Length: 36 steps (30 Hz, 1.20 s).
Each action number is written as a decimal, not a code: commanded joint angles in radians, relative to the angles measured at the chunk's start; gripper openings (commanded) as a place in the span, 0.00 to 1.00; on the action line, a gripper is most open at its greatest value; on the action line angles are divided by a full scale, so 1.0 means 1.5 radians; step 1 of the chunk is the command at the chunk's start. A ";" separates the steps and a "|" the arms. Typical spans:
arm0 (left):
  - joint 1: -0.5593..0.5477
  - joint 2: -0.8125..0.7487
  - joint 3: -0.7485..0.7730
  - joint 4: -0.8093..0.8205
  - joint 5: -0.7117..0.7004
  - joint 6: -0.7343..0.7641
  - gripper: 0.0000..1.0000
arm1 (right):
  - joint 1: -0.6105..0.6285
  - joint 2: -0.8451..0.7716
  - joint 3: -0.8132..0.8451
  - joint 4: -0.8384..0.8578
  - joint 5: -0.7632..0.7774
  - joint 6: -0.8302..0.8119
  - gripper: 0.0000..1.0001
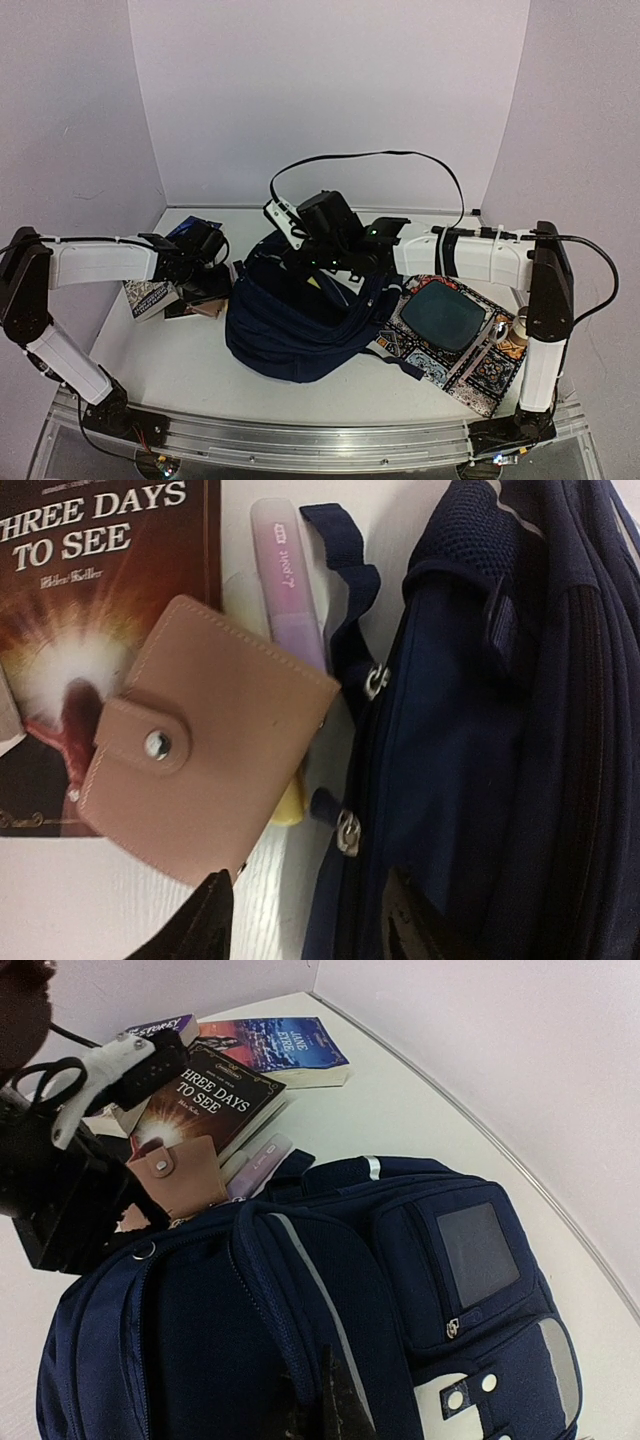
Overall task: Pack the student bag
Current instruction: Pick up the pen at the center of the board.
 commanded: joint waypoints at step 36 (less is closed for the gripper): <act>0.122 0.187 0.149 0.053 0.048 0.044 0.26 | -0.005 -0.023 0.015 0.015 0.039 -0.007 0.00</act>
